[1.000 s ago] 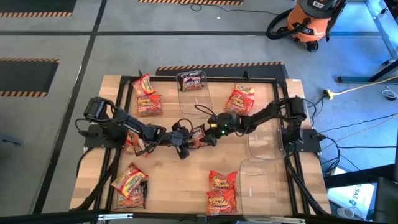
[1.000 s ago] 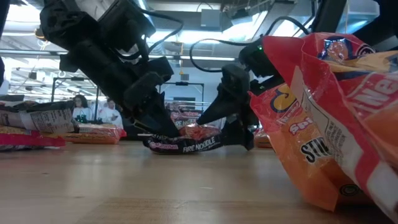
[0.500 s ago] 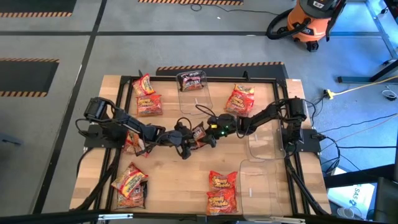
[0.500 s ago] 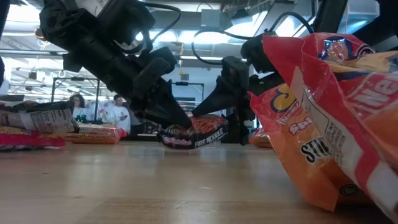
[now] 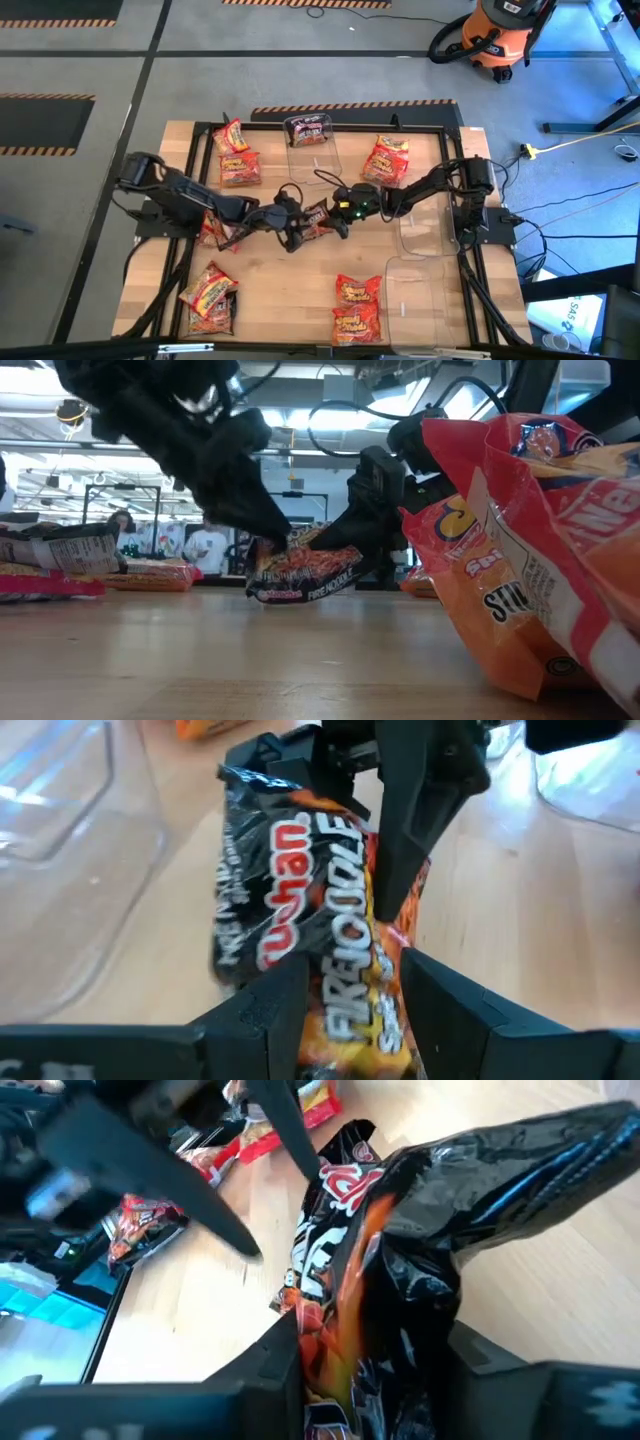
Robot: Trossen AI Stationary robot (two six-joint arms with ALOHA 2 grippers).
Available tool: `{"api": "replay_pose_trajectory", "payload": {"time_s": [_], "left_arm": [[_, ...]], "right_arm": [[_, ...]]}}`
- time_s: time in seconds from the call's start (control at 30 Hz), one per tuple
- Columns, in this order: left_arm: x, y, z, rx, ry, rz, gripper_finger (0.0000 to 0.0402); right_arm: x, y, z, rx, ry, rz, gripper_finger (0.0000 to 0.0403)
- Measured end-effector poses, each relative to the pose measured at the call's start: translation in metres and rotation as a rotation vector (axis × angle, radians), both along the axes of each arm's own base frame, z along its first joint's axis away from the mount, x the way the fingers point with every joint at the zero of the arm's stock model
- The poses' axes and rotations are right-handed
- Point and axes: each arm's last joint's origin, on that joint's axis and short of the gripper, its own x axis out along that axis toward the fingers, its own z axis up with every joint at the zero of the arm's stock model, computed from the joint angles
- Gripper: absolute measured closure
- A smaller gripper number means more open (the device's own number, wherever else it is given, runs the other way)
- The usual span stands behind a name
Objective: Sort Maruchan noodles
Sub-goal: Put the black noodle pack into the top transparent bin
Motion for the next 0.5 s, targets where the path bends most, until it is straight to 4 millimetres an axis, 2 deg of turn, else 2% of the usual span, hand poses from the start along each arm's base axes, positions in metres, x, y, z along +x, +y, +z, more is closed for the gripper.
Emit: {"api": "replay_pose_trajectory", "payload": {"time_s": [0.13, 0.27, 0.4, 0.5], "left_arm": [[-0.01, 0.0, 0.021, -0.02, -0.036, -0.025, 0.0247], [-0.016, 0.0, 0.039, -0.041, -0.103, -0.043, 0.0247], [-0.022, 0.002, 0.052, -0.045, -0.153, -0.035, 0.024], [-0.023, 0.003, 0.056, -0.067, -0.167, -0.051, 0.0221]], "right_arm": [[-0.001, 0.002, 0.005, -0.021, -0.005, 0.024, 0.028], [-0.003, 0.01, 0.015, -0.08, -0.024, 0.08, 0.0289], [-0.005, 0.021, 0.031, -0.158, -0.075, 0.132, 0.0295], [-0.008, 0.03, 0.038, -0.215, -0.092, 0.169, 0.0287]]}}
